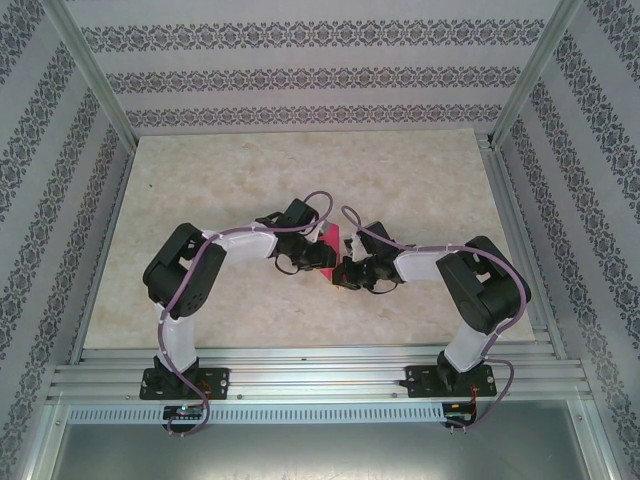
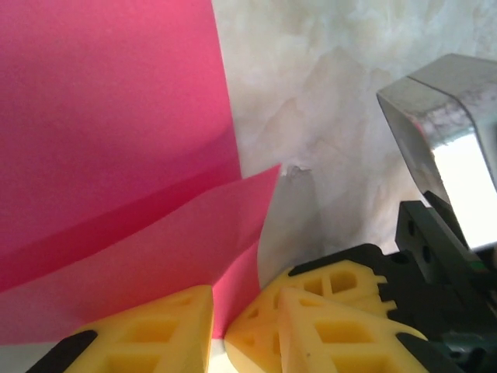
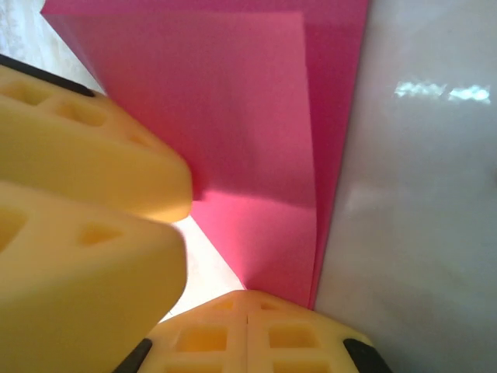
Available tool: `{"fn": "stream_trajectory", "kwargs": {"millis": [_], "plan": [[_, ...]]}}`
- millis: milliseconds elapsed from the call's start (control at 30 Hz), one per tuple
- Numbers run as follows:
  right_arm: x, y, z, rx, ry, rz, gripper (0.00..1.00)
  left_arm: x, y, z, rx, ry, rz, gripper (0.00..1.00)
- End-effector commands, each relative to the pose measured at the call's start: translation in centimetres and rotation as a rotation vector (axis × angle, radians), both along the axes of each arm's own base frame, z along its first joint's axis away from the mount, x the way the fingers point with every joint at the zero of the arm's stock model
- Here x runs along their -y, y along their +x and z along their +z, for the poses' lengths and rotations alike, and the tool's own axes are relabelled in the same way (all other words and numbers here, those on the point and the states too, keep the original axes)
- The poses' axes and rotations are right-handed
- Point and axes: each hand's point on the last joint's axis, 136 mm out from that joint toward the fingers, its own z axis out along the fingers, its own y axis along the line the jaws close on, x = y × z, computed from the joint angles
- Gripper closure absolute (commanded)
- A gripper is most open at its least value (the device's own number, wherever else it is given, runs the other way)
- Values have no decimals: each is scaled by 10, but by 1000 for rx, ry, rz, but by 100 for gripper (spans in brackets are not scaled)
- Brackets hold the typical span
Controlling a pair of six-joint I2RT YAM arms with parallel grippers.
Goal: Fold a paper plane with a square sheet of paper (fold left side to right side)
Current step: Third fold the triangle at the center of the table.
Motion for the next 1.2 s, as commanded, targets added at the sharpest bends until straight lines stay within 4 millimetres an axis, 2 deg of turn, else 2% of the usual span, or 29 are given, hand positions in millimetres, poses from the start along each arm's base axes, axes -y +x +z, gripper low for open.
{"fn": "stream_trajectory", "kwargs": {"millis": [0, 67, 200, 333, 600, 700, 900, 1000, 1167], "plan": [[49, -39, -60, -172, -279, -52, 100, 5, -5, -22, -14, 10, 22, 71], [51, -40, -61, -175, -296, -53, 100, -1, -6, -31, -12, 37, 35, 71], [57, -41, -63, -180, -328, -60, 100, -26, -3, -45, 16, 179, 46, 70], [58, -42, -63, -186, -333, -62, 100, -50, 5, -53, 27, 241, 76, 70], [61, -44, -64, -186, -354, -58, 100, -76, 41, -50, 75, 287, 121, 70], [62, -45, -65, -190, -356, -62, 100, -88, 51, -47, 85, 297, 147, 66], [60, -44, -64, -189, -352, -59, 100, -113, 71, -46, 103, 319, 193, 66], [59, -42, -62, -183, -345, -58, 100, -117, 77, -31, 126, 280, 207, 66], [58, -39, -61, -174, -343, -59, 100, -105, 75, 20, 198, 156, 207, 66]]}}
